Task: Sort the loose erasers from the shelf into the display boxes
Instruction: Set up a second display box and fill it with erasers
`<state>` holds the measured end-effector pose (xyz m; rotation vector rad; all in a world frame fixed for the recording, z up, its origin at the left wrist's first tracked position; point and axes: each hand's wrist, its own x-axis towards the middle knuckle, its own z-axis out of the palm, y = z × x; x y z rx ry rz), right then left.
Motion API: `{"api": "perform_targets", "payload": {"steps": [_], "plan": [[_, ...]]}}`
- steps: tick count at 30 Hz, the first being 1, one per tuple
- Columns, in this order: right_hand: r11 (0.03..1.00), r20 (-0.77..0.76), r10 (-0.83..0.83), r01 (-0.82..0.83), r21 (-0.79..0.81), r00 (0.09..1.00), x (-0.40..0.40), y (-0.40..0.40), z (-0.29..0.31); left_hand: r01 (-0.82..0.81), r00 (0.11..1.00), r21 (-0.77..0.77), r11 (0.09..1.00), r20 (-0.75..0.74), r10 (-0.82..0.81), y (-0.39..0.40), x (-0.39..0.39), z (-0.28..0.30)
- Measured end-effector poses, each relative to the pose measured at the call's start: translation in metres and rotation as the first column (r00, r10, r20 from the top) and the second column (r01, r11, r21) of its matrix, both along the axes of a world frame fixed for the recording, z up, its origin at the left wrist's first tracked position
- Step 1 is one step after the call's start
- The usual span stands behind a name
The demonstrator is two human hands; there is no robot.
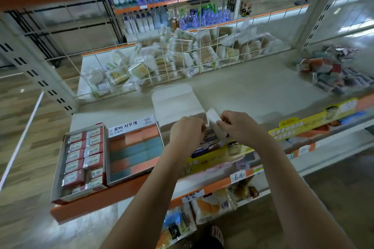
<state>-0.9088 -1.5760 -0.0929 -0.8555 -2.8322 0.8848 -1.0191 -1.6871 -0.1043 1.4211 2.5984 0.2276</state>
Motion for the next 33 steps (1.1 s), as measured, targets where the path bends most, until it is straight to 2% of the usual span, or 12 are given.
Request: {"api": "perform_targets", "payload": {"steps": [5,7,10,13,17,22,27,33], "plan": [[0.999,0.004,-0.042,0.042,-0.016,0.999,0.002,-0.005,0.004,0.099,0.994,-0.028,0.995,0.041,-0.097,-0.002,-0.008,0.001],[0.996,-0.033,-0.089,0.089,0.002,0.995,0.004,-0.006,0.006,0.12,0.993,0.003,0.993,0.014,-0.12,-0.001,-0.009,0.004],[0.981,-0.128,-0.176,0.185,0.065,0.976,0.011,-0.001,0.01,0.139,0.987,0.119,0.983,-0.091,-0.129,0.01,-0.003,0.012],[0.96,-0.173,-0.207,0.234,0.156,0.963,0.024,0.012,0.017,0.1,0.992,0.305,0.947,-0.107,-0.07,0.027,0.005,0.025],[0.938,-0.204,-0.204,0.251,0.238,0.957,0.052,0.042,0.021,0.188,0.982,0.404,0.895,-0.108,-0.158,0.064,0.026,0.037],[0.908,-0.126,-0.248,0.276,0.315,0.961,0.103,0.099,0.019,0.302,0.953,0.364,0.881,-0.112,-0.28,0.128,0.078,0.033],[0.88,-0.126,-0.313,0.337,0.334,0.941,0.172,0.163,0.009,0.348,0.937,0.295,0.89,-0.1,-0.334,0.205,0.141,0.023],[0.865,-0.09,-0.411,0.42,0.277,0.907,0.241,0.233,0.002,0.366,0.93,0.186,0.912,-0.121,-0.348,0.284,0.201,0.016]]}}
